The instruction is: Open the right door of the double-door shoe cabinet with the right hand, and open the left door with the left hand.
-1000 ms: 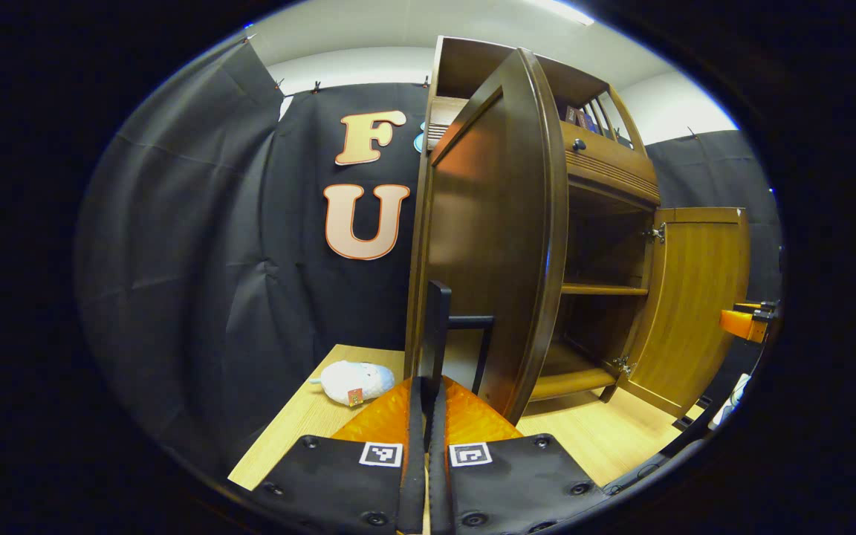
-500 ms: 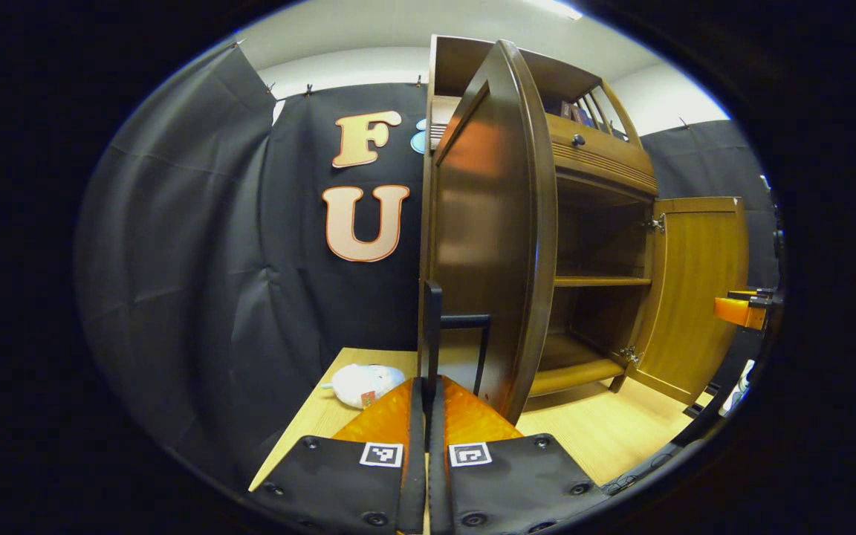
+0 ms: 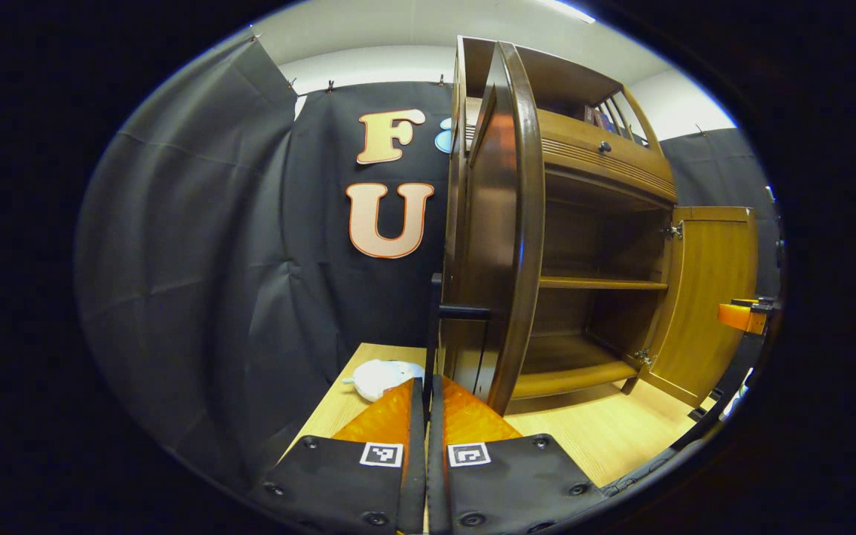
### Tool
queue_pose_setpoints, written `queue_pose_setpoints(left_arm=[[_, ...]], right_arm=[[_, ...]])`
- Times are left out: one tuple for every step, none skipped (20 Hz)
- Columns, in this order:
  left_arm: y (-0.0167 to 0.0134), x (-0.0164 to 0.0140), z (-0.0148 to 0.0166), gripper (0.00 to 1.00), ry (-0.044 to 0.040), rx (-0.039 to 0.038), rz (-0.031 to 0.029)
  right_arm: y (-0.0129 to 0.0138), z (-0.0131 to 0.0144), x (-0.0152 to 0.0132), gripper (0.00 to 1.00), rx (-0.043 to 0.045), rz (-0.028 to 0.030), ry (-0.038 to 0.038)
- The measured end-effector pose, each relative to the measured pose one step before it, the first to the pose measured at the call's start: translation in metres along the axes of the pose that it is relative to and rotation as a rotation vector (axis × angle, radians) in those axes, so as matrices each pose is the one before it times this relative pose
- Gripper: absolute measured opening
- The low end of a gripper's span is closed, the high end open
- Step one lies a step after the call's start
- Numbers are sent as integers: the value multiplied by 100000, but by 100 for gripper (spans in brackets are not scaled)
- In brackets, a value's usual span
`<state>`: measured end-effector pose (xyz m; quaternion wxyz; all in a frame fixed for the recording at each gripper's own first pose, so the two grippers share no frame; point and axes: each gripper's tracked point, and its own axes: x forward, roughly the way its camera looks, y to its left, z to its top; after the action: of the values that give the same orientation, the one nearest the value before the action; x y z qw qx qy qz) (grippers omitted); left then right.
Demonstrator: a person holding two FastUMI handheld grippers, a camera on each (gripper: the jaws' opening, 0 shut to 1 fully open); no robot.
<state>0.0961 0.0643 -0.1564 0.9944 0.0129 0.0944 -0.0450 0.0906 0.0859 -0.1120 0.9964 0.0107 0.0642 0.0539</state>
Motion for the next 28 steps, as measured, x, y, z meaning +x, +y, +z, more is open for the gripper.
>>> queue_pose_setpoints(left_arm=[[381,-71,4,8,143,886,1582],[537,-196,-11,8,164,772,1741],[505,-164,-45,8,362,-272,862],[-40,-494,-53,4,134,-1575,-522],[89,-356,115,7,-81,-1177,382],[278,-414,261,7,-1,-91,916],[-42,-552,155,8,-81,380,1159],[-371,-617,480,8,-150,-93,168],[-430,-745,464,8,-168,-1064,-327],[-556,-508,426,7,131,-1395,-469],[-578,-367,416,7,284,-842,-156],[-601,-375,502,7,267,200,132],[-531,-372,617,7,246,890,146],[-555,-255,753,7,-126,1533,373],[-536,-207,1011,8,-689,1344,177],[-694,-121,1005,4,-617,782,-191],[-567,-202,747,7,102,586,84],[-710,-114,813,7,-243,21,-487],[-978,-23,1099,7,-916,-522,-1401],[-823,52,1060,8,-1298,-886,-1183],[-640,40,1038,8,-1014,-143,-924],[-739,-67,1173,9,-1142,-214,-1074],[-611,-56,651,15,-945,-65,-715],[-372,14,1007,21,-1639,-64,259],[-484,169,871,27,-1348,496,-575],[-671,213,705,31,-929,859,-1304],[-210,-53,775,31,-837,1174,68],[-610,170,633,39,-593,855,-1203]], right_arm=[[162,29,56,92,232,233,99],[85,119,31,92,237,102,42],[53,148,-85,92,194,150,-115],[18,19,87,92,59,340,4],[-13,70,-40,92,-169,133,117],[-108,48,-41,92,-349,-73,144],[-108,197,24,92,-384,-189,63],[-164,167,-5,92,-188,-39,110],[-150,84,-69,92,12,-38,104],[-163,77,-72,92,178,-157,626],[-282,90,-132,92,361,-307,887],[-196,215,-84,92,402,-120,495],[-200,321,-142,92,221,-168,84],[-370,561,-147,92,-217,-298,-241],[-412,584,-140,92,-681,-451,-328],[-407,684,-128,94,-789,-622,-139],[-387,583,-98,96,-585,-604,-161],[-397,609,-143,92,-205,-411,-116],[-272,821,-248,95,166,76,-464],[-122,812,-229,92,192,147,-985],[-281,805,-325,92,62,-73,-1050],[-326,696,-280,98,-132,-98,-643],[-357,572,-211,98,-134,-250,-268],[-306,559,-158,98,18,-151,-412],[-216,487,-249,98,266,-41,-316],[-250,435,-264,98,595,-100,51],[-143,504,-154,98,543,349,-660],[-251,505,-179,98,231,-49,-1003]])
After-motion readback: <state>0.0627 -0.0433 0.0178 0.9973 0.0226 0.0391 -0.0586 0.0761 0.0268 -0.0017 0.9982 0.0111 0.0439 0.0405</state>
